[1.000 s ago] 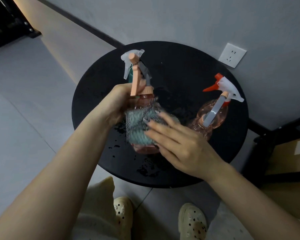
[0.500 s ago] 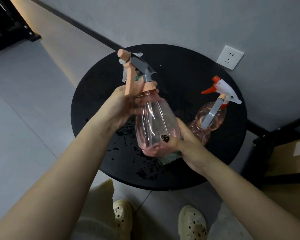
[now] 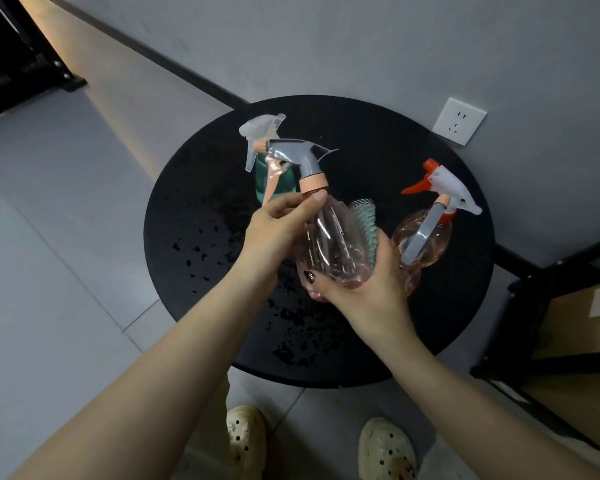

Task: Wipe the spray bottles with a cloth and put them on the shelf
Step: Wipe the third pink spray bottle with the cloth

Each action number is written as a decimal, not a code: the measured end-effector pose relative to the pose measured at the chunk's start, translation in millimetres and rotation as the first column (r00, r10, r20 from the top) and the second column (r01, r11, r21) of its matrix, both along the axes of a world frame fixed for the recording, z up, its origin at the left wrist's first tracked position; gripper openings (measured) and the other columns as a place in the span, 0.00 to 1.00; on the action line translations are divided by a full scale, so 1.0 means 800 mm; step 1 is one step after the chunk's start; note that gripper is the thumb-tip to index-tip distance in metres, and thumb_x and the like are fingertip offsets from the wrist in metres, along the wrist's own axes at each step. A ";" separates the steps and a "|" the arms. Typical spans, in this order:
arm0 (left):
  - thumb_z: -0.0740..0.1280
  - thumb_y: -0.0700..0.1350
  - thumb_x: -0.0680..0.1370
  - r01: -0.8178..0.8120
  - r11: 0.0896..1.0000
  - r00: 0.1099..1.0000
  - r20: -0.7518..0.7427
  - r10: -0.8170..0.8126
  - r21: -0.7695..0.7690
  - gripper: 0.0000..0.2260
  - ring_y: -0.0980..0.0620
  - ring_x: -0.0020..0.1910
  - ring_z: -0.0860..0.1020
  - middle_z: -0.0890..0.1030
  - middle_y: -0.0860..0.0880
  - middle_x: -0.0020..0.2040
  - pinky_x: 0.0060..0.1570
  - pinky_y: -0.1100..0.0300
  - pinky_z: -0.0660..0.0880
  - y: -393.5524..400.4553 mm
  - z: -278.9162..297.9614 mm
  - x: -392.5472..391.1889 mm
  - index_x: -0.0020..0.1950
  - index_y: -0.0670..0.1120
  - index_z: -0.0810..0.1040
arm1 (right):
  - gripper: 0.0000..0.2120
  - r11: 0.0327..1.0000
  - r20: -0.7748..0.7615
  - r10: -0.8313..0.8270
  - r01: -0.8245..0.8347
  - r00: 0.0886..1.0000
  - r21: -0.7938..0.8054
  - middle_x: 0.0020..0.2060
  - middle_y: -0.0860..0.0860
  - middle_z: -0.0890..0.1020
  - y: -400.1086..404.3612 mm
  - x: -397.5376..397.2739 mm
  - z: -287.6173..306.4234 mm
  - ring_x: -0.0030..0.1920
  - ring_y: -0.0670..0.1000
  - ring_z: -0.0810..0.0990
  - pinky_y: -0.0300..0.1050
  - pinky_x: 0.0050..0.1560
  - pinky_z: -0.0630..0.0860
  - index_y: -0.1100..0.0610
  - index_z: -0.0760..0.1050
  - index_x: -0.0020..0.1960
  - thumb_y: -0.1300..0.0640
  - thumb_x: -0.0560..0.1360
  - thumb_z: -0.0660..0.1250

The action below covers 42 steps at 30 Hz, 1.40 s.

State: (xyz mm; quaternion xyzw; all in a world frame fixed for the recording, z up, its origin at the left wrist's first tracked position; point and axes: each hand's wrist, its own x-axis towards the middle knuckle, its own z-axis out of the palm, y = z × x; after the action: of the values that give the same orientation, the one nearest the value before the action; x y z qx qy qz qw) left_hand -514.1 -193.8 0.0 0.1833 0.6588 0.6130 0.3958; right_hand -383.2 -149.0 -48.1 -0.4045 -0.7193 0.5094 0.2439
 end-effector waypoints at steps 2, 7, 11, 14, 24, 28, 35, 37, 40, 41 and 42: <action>0.70 0.50 0.73 -0.032 0.999 0.999 0.029 0.032 0.001 0.07 0.54 0.39 0.81 0.83 0.48 0.45 0.36 0.62 0.76 0.001 0.002 -0.001 0.48 0.48 0.82 | 0.51 0.997 0.035 0.032 -0.034 0.999 0.064 0.67 0.49 0.68 -0.002 0.002 0.001 0.67 0.48 0.68 0.51 0.65 0.70 0.51 0.56 0.73 0.38 0.57 0.74; 0.69 0.52 0.73 0.005 0.999 0.999 0.034 -0.004 -0.049 0.11 0.57 0.36 0.80 0.82 0.52 0.42 0.32 0.64 0.75 -0.003 0.002 -0.014 0.51 0.47 0.82 | 0.31 0.965 -0.058 0.154 -0.138 0.986 0.223 0.68 0.49 0.66 -0.005 0.014 0.010 0.67 0.38 0.64 0.25 0.63 0.61 0.51 0.58 0.74 0.40 0.74 0.57; 0.67 0.51 0.74 0.101 0.993 0.993 0.059 -0.098 -0.054 0.10 0.58 0.31 0.78 0.81 0.54 0.36 0.29 0.65 0.75 -0.007 0.005 -0.023 0.48 0.47 0.82 | 0.23 0.873 -0.032 0.288 -0.249 0.957 0.419 0.71 0.46 0.63 0.014 0.013 0.024 0.70 0.36 0.59 0.27 0.68 0.55 0.51 0.58 0.73 0.52 0.79 0.53; 0.66 0.48 0.75 0.145 0.987 0.988 0.053 -0.142 -0.064 0.06 0.58 0.29 0.77 0.80 0.55 0.32 0.30 0.64 0.74 -0.007 0.004 -0.025 0.44 0.48 0.81 | 0.21 0.823 -0.014 0.353 -0.303 0.935 0.481 0.69 0.42 0.63 0.036 0.010 0.037 0.69 0.31 0.58 0.26 0.67 0.55 0.52 0.61 0.72 0.58 0.80 0.57; 0.70 0.52 0.69 0.131 0.991 0.983 0.134 -0.127 -0.021 0.13 0.41 0.53 0.78 0.81 0.41 0.54 0.58 0.43 0.73 -0.015 0.006 -0.057 0.49 0.46 0.83 | 0.19 0.244 0.292 0.544 -0.481 0.787 0.842 0.68 0.53 0.68 0.018 0.055 0.015 0.70 0.59 0.67 0.52 0.59 0.76 0.58 0.67 0.67 0.67 0.77 0.62; 0.71 0.54 0.67 0.132 0.991 0.980 0.150 -0.128 -0.022 0.18 0.42 0.52 0.79 0.81 0.43 0.53 0.59 0.43 0.72 -0.014 0.007 -0.058 0.52 0.45 0.81 | 0.17 0.098 0.360 0.533 -0.479 0.766 0.872 0.67 0.50 0.68 0.026 0.050 0.013 0.69 0.57 0.67 0.52 0.58 0.77 0.57 0.67 0.67 0.66 0.79 0.62; 0.65 0.51 0.73 0.270 0.962 0.962 0.053 -0.268 -0.031 0.17 0.40 0.49 0.77 0.80 0.39 0.52 0.54 0.45 0.74 -0.014 0.008 -0.040 0.54 0.39 0.79 | 0.24 0.576 0.058 0.522 -0.402 0.851 0.712 0.69 0.50 0.66 0.036 0.013 0.030 0.72 0.51 0.64 0.44 0.70 0.64 0.58 0.65 0.69 0.71 0.76 0.56; 0.63 0.49 0.73 0.246 0.969 0.968 0.063 -0.244 -0.027 0.16 0.38 0.50 0.77 0.80 0.39 0.51 0.51 0.45 0.74 -0.014 0.006 -0.036 0.54 0.39 0.78 | 0.24 0.714 -0.028 0.460 -0.351 0.887 0.606 0.69 0.46 0.65 0.038 0.005 0.039 0.71 0.41 0.62 0.35 0.70 0.60 0.57 0.65 0.70 0.67 0.76 0.53; 0.63 0.52 0.73 0.218 0.976 0.973 0.082 -0.216 -0.017 0.24 0.30 0.57 0.74 0.76 0.33 0.59 0.55 0.34 0.71 -0.015 0.006 -0.036 0.61 0.36 0.73 | 0.24 0.742 -0.045 0.424 -0.319 0.905 0.589 0.68 0.45 0.64 0.034 0.002 0.041 0.70 0.38 0.61 0.31 0.69 0.59 0.57 0.65 0.70 0.67 0.75 0.53; 0.64 0.52 0.72 0.217 0.976 0.973 0.076 -0.216 -0.005 0.24 0.30 0.55 0.75 0.76 0.33 0.58 0.55 0.35 0.71 -0.015 0.008 -0.037 0.60 0.36 0.74 | 0.24 0.707 -0.020 0.431 -0.323 0.902 0.629 0.68 0.48 0.65 0.032 0.004 0.039 0.71 0.42 0.63 0.33 0.69 0.60 0.58 0.65 0.70 0.68 0.75 0.54; 0.65 0.52 0.71 0.225 0.974 0.972 0.064 -0.225 0.004 0.23 0.32 0.53 0.75 0.77 0.33 0.55 0.55 0.36 0.72 -0.016 0.010 -0.038 0.59 0.37 0.75 | 0.24 0.655 0.009 0.447 -0.335 0.894 0.678 0.68 0.50 0.66 0.030 0.007 0.036 0.71 0.48 0.64 0.37 0.70 0.61 0.59 0.65 0.70 0.69 0.75 0.55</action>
State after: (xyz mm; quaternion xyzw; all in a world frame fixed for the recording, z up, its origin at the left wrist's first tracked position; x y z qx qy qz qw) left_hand -544.3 -206.6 8.3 0.2366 0.6217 0.5687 0.4838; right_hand -377.2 -125.0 -19.2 -0.0844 -0.9005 0.2909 0.3119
